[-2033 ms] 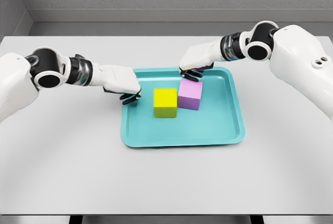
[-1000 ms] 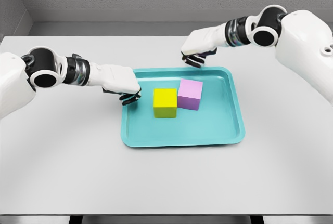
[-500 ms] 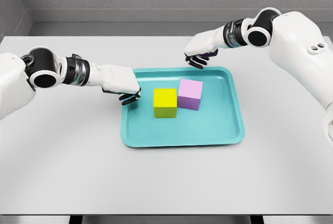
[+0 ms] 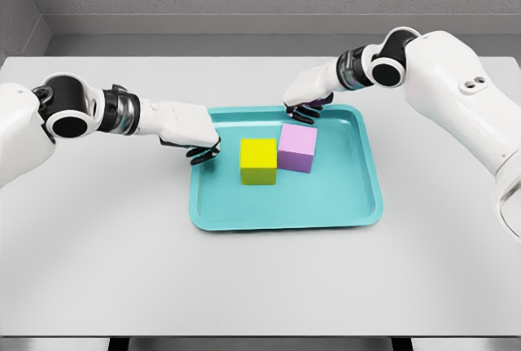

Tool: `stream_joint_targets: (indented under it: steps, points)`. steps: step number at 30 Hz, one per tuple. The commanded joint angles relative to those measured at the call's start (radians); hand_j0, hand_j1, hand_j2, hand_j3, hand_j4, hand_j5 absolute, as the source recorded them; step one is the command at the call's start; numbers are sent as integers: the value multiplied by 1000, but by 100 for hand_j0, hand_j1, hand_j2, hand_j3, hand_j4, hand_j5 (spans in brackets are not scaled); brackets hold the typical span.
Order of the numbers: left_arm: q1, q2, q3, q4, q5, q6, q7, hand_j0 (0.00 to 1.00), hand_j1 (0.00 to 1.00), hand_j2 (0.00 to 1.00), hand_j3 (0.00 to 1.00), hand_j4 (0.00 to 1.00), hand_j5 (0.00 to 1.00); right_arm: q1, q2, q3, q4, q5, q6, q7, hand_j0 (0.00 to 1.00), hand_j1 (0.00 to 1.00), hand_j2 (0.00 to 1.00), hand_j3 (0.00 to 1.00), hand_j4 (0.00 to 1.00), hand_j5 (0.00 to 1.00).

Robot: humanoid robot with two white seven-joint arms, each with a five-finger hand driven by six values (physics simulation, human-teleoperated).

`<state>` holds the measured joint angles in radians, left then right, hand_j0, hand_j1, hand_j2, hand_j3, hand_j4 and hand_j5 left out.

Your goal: Push two cubes

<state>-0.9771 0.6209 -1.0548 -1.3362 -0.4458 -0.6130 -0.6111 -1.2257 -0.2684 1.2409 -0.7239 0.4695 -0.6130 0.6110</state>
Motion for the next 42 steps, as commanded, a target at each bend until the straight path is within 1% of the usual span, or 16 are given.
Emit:
stream_joint_targets:
  steps: [1, 4, 16, 19, 26, 35, 42]
  points:
    - [0, 0, 1, 0, 4, 2, 0, 7, 7, 7, 7, 7, 7, 0, 5, 2, -6, -3, 2, 0, 0, 0, 0, 0, 0, 0]
    - [0, 2, 1, 0, 4, 2, 0, 7, 7, 7, 7, 7, 7, 2, 18, 15, -6, -3, 2, 0, 0, 0, 0, 0, 0, 0]
    - [-2, 8, 9, 2, 4, 2, 0, 7, 7, 7, 7, 7, 7, 3, 20, 23, -15, -3, 2, 0, 0, 0, 0, 0, 0, 0]
    - [-2, 13, 9, 2, 4, 2, 0, 7, 7, 7, 7, 7, 7, 3, 20, 40, -37, -5, 2, 0, 0, 0, 0, 0, 0, 0]
    - [-2, 13, 9, 2, 4, 2, 0, 7, 7, 7, 7, 7, 7, 3, 18, 40, -72, -5, 2, 0, 0, 0, 0, 0, 0, 0]
    - [0, 13, 9, 0, 4, 2, 0, 7, 7, 7, 7, 7, 7, 3, 15, 42, -72, -5, 2, 0, 0, 0, 0, 0, 0, 0]
    - [-2, 13, 9, 0, 4, 2, 0, 7, 7, 7, 7, 7, 7, 11, 14, 51, -88, -5, 2, 0, 0, 0, 0, 0, 0, 0]
